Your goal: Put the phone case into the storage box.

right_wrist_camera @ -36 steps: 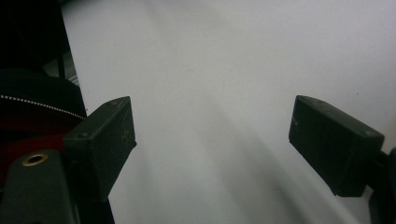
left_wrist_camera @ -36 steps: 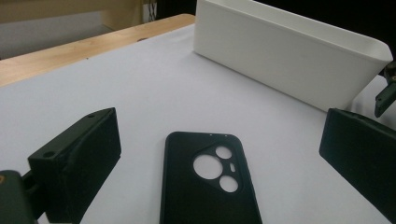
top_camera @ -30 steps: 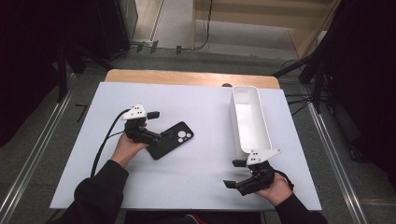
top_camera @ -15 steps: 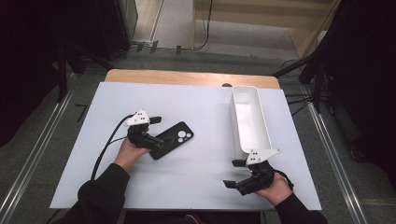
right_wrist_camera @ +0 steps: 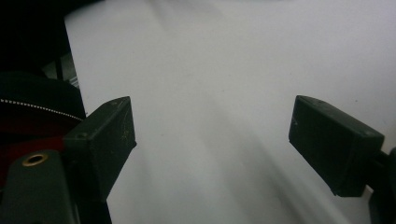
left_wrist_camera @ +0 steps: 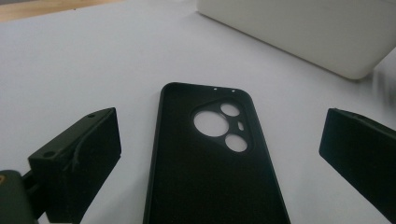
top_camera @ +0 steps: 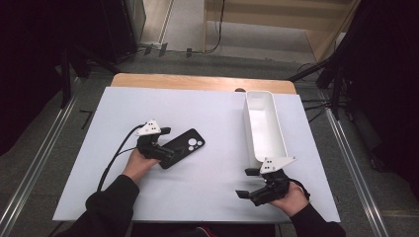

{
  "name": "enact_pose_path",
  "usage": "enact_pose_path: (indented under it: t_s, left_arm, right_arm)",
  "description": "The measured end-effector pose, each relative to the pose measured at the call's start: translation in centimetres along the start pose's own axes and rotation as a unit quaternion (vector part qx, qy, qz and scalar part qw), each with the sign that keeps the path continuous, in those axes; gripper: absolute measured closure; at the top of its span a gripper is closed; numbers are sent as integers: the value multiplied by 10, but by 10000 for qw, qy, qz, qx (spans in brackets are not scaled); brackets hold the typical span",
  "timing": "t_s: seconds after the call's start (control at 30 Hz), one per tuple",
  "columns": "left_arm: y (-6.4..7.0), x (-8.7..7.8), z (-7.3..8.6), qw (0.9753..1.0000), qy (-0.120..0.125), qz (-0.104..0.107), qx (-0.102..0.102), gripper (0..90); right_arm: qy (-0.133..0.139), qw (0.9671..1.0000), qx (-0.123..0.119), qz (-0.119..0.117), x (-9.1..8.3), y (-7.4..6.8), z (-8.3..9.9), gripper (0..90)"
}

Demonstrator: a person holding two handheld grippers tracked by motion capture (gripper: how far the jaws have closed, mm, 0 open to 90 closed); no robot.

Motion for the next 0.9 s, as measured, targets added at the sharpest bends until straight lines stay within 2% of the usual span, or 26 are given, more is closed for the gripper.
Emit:
enact_pose_path:
  t_s: [0.07,0.17,0.37,0.43,0.57,0.63,0.77,0.83,0.9]
  left_arm:
    - [0,0,0,10000,-23,-23,-17,0]
    - [0,2,1,9998,-182,-71,26,0]
    - [5,11,2,9976,-610,-118,319,0]
    - [6,13,2,9971,-683,-124,314,0]
    - [9,20,4,9933,-1039,-180,477,0]
    - [10,24,5,9903,-1239,-233,579,0]
    - [11,28,6,9875,-1418,-342,591,0]
    - [10,30,7,9845,-1582,-452,611,0]
    - [12,31,8,9827,-1629,-531,698,0]
  right_arm:
    - [-17,10000,-2,10,0,0,0,132]
    - [-1,10000,-14,19,-1,-1,1,132]
    - [-47,10000,-12,8,0,-2,1,132]
    - [-65,10000,-41,22,1,-1,1,132]
    - [-51,10000,-26,28,0,-2,2,132]
    - [-70,10000,-32,41,0,-2,2,132]
    - [-68,10000,-13,51,-1,-2,3,132]
    - [-57,10000,-5,52,-1,-2,4,132]
    - [-67,10000,9,58,-1,-2,4,132]
Point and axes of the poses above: each handheld gripper's, and its own axes: x roughly forward along the jaws, z roughly out of its underside, y roughly to its right, the point moved 4 cm from there along x, roughly forward along the jaws, and after that the axes turned 5 degrees about -z, right-handed, at the moved point
